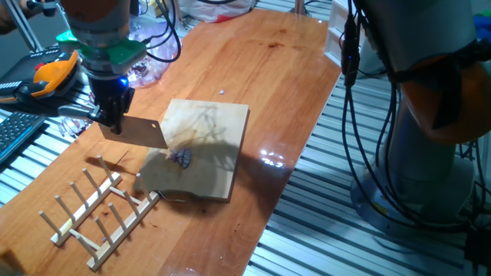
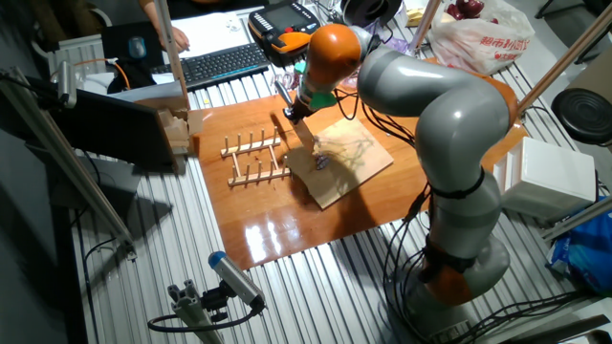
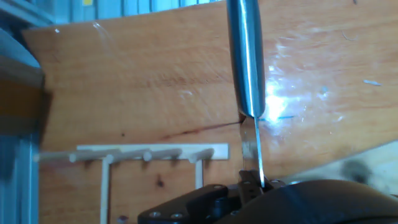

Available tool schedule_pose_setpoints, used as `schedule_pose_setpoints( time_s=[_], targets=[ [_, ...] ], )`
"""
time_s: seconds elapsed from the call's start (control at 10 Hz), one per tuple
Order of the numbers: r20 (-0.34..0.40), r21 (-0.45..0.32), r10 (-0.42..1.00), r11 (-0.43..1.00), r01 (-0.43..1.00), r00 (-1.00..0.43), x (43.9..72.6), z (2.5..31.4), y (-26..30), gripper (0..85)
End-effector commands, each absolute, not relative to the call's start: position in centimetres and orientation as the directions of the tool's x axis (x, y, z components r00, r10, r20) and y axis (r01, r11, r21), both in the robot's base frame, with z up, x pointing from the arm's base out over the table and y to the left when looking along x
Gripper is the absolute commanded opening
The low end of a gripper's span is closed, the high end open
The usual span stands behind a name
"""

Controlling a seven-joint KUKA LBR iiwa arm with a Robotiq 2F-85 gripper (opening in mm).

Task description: Chop the onions

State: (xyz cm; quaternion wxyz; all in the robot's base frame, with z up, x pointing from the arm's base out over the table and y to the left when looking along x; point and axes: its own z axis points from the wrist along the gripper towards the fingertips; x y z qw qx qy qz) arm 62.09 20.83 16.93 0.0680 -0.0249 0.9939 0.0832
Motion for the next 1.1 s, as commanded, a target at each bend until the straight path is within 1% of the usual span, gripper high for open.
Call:
schedule_pose_setpoints(
  time_s=[0.0,0.1,0.4,0.6,0.8,1.0],
  targets=[
    [-0.142,0.165,-0.031,0.985,-0.054,-0.989,62.1,16.9,20.8,0.0],
    [-0.148,0.162,-0.021,0.986,-0.045,-0.989,62.1,16.9,20.8,0.0],
    [-0.153,0.145,0.029,0.989,0.007,-0.988,62.4,19.4,24.4,0.0],
    [-0.148,0.116,0.05,0.993,0.033,-0.988,62.2,20.4,26.0,0.0],
    [-0.137,0.118,0.056,0.992,0.04,-0.989,62.0,19.7,26.5,0.0],
    [-0.152,0.119,0.06,0.992,0.042,-0.987,61.8,18.1,27.1,0.0]
  ],
)
